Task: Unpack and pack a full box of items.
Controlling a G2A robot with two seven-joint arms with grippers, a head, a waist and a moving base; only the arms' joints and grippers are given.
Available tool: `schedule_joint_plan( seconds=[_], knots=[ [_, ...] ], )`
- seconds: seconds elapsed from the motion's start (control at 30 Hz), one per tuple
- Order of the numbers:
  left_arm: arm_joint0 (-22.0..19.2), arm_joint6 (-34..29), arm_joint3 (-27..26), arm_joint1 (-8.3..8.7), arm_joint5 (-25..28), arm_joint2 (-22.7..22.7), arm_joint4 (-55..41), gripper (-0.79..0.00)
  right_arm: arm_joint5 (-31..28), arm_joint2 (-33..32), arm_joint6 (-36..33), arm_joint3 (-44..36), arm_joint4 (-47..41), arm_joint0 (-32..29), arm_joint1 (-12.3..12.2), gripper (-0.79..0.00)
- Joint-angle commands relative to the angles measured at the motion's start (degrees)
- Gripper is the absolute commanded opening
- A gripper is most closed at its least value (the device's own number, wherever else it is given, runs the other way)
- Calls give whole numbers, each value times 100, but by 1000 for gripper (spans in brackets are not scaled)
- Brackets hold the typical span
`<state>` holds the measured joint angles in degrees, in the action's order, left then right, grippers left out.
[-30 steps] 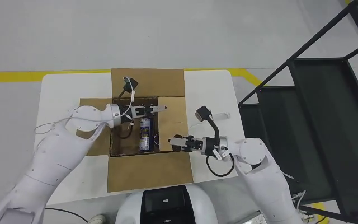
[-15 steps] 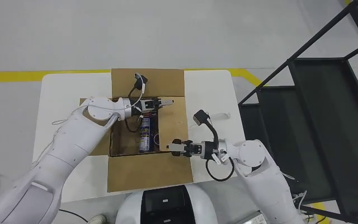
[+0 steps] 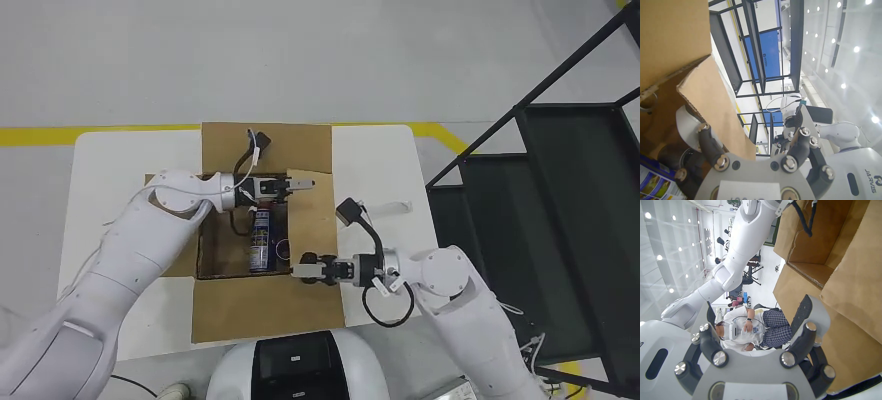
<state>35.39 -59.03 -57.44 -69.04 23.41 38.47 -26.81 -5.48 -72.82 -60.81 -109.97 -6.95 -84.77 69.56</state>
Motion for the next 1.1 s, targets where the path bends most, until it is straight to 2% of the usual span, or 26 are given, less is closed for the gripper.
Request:
schedule_joint_plan(
  seconds=[0.0, 0.27, 0.43, 0.6, 0.83, 1.07],
  knots=[
    [35, -66, -126, 17, -21, 66, -2, 0, 5, 31, -3, -64, 9, -4, -11, 0],
    [198, -294, -708, 77, -78, 314, -17, 0, 78, 268, -39, -397, 206, -44, -59, 0],
    [212, -350, -930, 50, -155, 381, -132, 0, 182, 362, 113, -501, 435, -65, -88, 0],
    [60, -543, -925, -51, -274, 292, -264, 0, 231, 288, 342, -731, 621, -338, -139, 0],
    [-93, -772, -797, -223, -274, 89, -403, 0, 303, -155, 855, -1036, 871, -850, -230, 0],
    [-53, -900, -750, -306, -186, 7, -307, 0, 381, -539, 1355, -1116, 914, -1131, -284, 0]
  ],
)
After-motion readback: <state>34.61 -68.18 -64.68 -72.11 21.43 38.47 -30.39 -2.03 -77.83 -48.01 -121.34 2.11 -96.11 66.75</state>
